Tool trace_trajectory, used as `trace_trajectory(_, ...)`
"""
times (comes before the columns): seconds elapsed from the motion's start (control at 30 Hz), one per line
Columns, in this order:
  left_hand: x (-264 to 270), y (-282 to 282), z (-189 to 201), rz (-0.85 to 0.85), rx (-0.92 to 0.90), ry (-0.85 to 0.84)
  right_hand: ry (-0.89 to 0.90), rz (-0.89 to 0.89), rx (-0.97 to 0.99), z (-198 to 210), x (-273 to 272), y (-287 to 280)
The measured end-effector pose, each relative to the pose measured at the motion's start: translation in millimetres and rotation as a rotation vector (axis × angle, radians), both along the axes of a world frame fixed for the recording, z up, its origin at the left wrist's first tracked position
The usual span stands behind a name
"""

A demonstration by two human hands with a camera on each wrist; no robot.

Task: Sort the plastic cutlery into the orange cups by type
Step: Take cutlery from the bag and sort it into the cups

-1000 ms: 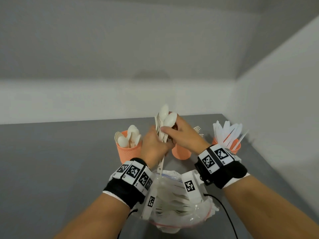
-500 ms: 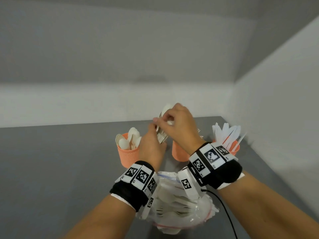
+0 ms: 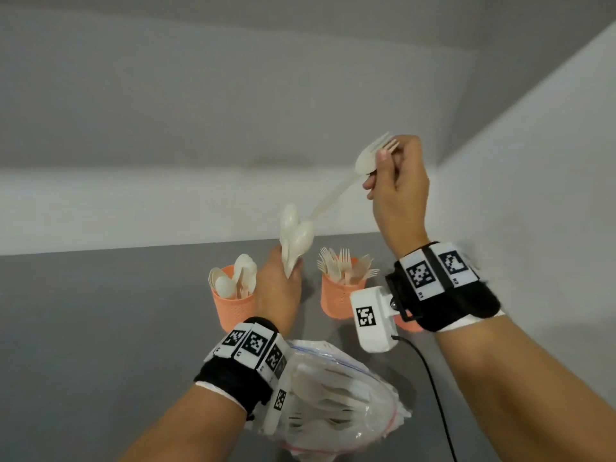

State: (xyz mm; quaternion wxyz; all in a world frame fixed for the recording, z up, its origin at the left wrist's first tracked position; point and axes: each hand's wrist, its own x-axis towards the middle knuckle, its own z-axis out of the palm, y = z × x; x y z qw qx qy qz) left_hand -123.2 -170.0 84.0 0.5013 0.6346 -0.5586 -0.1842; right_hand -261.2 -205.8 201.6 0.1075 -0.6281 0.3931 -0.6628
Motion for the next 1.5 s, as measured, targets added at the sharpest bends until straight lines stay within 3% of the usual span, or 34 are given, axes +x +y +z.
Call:
trace_trajectory(0.1, 5.4, -6.5, 2.0, -0.045, 0.022, 0.147, -0.006, -0.091, 0.012, -13.7, -22.1, -16.5)
trace_trajectory(0.2, 10.0, -6.9, 7.1, -0.224, 0.113, 0.547, 0.079, -0.13, 0.118, -46.1, -33.2, -34.7)
trace_trajectory(0.3, 12.7, -2.6, 12.9, -0.405, 0.19, 0.846, 0.213, -0.138, 0.291, -89.1, -33.2, -49.4)
trace_trajectory(0.37, 14.9, -0.7, 16.5, -0.472, 0.223, 0.908, 0.428, -0.158, 0.462, -111.9, -31.6, -55.1)
trace_trajectory(0.43, 16.4, 0.9, 19.1, -0.526, 0.24, 0.919, 0.791, -0.252, 0.618, -126.6, -29.8, -55.4)
trace_trajectory(0.5, 19.9, 1.9, 20.8, -0.537, 0.251, 0.968, 0.959, -0.311, 0.602, -128.7, -25.5, -51.0)
trace_trajectory(0.57, 24.4, 1.1, 20.4, -0.553, 0.248, 0.974, 0.826, -0.236, 0.416, -121.3, -14.6, -46.6)
trace_trajectory(0.63, 27.6, 0.5, 18.2, -0.624, 0.272, 0.929, 0.523, -0.005, 0.345, -104.0, 4.2, -35.0)
trace_trajectory(0.73, 25.4, 2.4, 16.6, -0.716, 0.343, 0.829, 0.22, 0.449, 0.579, -72.3, 34.3, -12.1)
trace_trajectory(0.9, 25.5, 4.9, 19.6, -0.76, 0.396, 0.704, 0.177, 0.512, 0.683, -61.2, 43.7, -7.8)
trace_trajectory(1.07, 33.1, 0.6, 7.2, -0.692, 0.343, 0.783, -0.007, 0.766, 0.797, -65.9, 34.5, -9.2)
trace_trajectory(1.27, 38.1, -3.0, 7.3, -0.668, 0.345, 0.8, -0.095, 0.803, 0.792, -71.4, 39.2, -2.7)
trace_trajectory(1.4, 38.4, -0.4, 11.4, -0.697, 0.359, 0.734, 0.031, 0.977, 0.937, -70.2, 48.7, 12.3)
trace_trajectory(1.5, 40.5, 3.0, 13.4, -0.719, 0.399, 0.681, 0.044, 0.963, 1.01, -70.0, 60.0, 11.7)
